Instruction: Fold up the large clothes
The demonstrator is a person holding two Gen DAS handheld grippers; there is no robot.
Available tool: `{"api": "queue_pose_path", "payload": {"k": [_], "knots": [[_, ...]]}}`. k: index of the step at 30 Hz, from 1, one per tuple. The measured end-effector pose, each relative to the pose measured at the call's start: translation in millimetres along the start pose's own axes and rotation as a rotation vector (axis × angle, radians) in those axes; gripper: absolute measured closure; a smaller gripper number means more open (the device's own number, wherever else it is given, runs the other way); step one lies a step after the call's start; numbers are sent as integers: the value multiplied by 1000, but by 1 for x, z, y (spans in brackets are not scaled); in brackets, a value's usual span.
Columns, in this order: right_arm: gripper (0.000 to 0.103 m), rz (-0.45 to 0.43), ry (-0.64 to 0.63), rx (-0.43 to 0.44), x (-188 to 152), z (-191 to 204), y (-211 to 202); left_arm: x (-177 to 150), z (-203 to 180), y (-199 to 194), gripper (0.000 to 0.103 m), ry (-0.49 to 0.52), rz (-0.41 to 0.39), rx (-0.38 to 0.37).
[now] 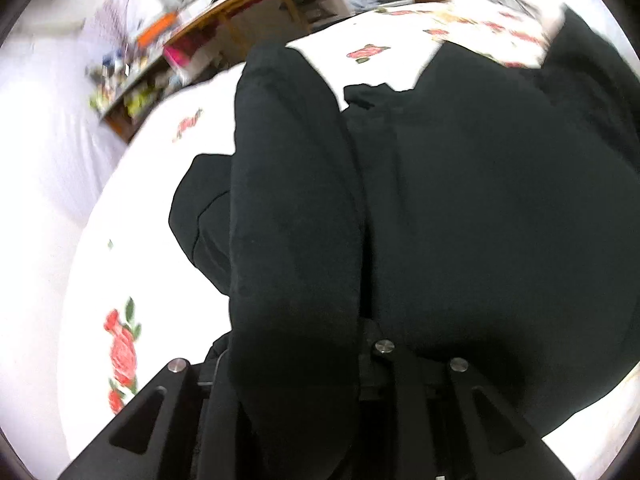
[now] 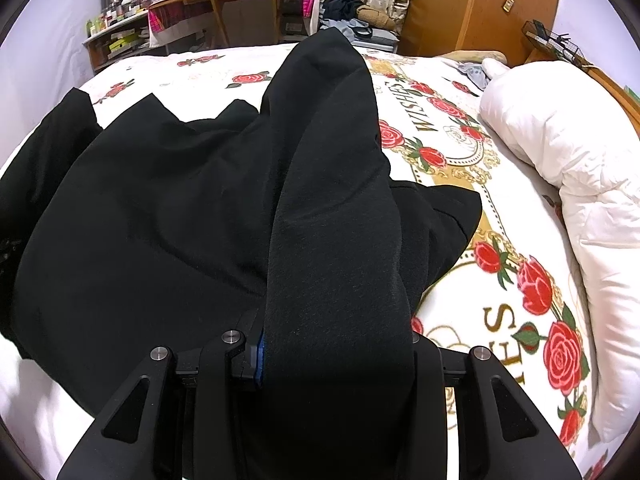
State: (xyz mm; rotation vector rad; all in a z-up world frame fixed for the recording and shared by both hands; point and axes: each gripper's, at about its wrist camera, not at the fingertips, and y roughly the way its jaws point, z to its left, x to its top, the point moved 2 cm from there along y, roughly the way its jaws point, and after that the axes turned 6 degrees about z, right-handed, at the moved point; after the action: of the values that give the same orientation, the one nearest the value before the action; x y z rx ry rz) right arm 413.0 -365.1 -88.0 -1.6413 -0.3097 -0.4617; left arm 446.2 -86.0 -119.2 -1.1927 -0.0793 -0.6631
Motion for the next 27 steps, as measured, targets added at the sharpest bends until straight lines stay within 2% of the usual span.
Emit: {"api": "queue_pose_path", "payload": {"k": [2, 5, 9, 18, 22, 27], "knots": [[64, 5, 6, -2, 0, 0, 1, -2, -6, 1, 81, 26, -14, 34], [64, 6, 5, -9, -1, 1, 0, -3, -1, 7, 81, 17, -24, 51], [64, 5, 2, -15, -1, 2, 0, -19, 10, -4, 81, 24, -41, 57], [66, -47, 23, 19, 0, -1, -17, -14, 42, -28, 84, -115, -107, -78], [67, -102, 35, 33, 5, 0, -35, -13, 60, -44, 85, -175, -141, -141], [67, -161, 31, 59, 16, 1, -57, -13, 72, -68, 86, -216, -191, -150]]}}
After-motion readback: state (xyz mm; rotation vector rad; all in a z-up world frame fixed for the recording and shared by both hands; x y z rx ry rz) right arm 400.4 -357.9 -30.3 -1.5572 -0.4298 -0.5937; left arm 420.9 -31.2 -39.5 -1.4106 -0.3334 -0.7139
